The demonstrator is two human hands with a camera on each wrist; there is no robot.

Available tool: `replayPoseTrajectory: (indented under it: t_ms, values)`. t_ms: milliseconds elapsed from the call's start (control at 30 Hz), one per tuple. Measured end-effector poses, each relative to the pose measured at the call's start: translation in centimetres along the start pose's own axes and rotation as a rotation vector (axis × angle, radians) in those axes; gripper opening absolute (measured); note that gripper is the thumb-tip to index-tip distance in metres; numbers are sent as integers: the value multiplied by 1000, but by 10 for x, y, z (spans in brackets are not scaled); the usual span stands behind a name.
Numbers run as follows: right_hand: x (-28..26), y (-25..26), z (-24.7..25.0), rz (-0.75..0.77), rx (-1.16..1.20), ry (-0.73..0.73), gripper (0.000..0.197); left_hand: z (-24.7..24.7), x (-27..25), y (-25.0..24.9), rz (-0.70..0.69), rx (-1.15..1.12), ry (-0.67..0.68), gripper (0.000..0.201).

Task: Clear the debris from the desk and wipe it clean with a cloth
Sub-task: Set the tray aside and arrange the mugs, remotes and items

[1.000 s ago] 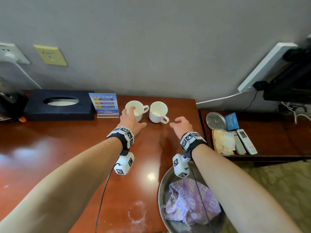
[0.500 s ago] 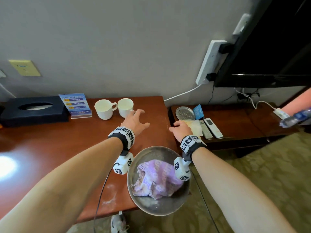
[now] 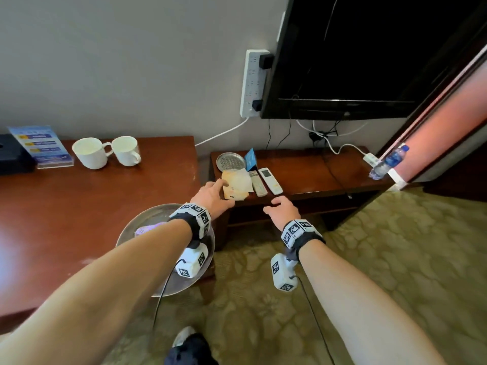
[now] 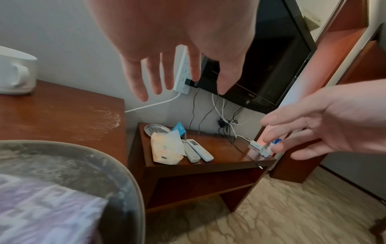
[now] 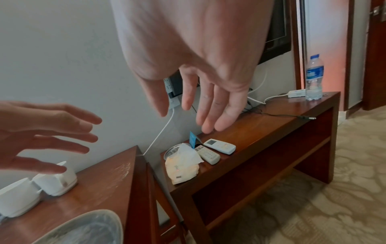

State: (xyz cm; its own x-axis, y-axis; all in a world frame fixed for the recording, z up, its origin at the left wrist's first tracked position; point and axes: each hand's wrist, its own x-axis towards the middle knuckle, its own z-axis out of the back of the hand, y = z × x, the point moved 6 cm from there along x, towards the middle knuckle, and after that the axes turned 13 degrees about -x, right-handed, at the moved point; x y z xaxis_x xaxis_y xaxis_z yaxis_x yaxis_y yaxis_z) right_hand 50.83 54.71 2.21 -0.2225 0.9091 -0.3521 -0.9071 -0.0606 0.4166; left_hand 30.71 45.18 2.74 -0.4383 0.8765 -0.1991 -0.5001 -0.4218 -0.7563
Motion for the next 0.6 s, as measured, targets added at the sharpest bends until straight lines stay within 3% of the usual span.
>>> replayPoseTrajectory:
  t_ms: [267,600]
  values:
    - [52,-45,24,-31,-9,21,40,-48,52,-28,46,-6,42,59]
    - [182,-43,42,-5,-122,66,41,-84,168,-31,135,-22,-10,56]
